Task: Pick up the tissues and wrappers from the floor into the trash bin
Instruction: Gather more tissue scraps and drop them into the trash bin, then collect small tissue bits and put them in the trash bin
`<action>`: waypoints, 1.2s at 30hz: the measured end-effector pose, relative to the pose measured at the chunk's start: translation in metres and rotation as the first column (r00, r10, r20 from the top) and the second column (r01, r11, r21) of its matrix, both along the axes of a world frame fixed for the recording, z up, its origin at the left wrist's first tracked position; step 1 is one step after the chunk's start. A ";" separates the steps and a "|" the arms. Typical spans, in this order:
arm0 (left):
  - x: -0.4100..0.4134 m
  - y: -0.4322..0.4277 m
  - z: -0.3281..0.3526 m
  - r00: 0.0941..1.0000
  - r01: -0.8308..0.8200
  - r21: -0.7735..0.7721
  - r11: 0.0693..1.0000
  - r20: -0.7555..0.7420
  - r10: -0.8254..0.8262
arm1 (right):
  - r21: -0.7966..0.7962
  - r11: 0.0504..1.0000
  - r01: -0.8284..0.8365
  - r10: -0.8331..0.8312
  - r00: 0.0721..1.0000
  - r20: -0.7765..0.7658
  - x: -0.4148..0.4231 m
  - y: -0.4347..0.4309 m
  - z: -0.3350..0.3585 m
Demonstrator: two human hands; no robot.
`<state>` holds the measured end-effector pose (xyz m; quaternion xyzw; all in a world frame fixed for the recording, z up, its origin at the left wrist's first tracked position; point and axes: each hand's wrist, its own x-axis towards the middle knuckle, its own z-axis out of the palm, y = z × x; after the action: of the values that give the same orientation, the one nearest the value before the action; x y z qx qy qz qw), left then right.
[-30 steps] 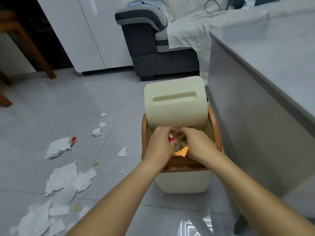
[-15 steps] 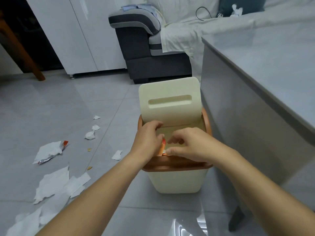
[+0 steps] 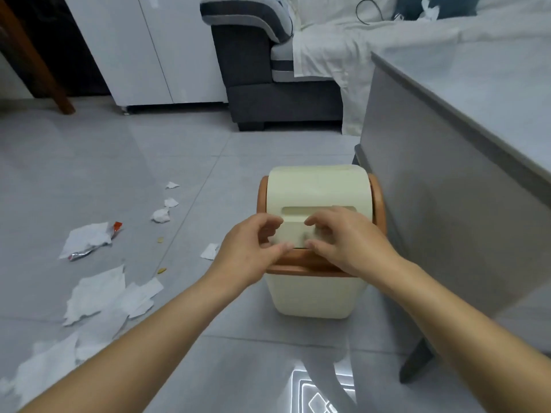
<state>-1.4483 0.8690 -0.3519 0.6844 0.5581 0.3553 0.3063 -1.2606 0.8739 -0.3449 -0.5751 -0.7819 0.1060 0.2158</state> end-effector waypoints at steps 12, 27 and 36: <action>-0.104 -0.097 -0.098 0.989 -0.097 -0.403 0.910 -0.140 0.044 | 0.122 0.940 -0.318 0.296 0.940 0.168 -0.076 -0.056 -0.058; -0.165 -0.243 -0.202 0.632 0.230 -0.606 0.762 -0.503 -0.590 | -0.695 0.314 -0.647 0.949 0.235 0.210 -0.133 -0.216 -0.210; -0.164 -0.255 -0.218 0.493 0.272 -0.537 0.798 -0.635 -0.595 | -0.746 0.148 -0.650 0.988 0.124 0.087 -0.142 -0.250 -0.225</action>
<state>-1.6127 0.6139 -0.5701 0.8174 0.4939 -0.1795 0.2358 -1.4031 0.6237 -0.5696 -0.0316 -0.9176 0.2474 -0.3096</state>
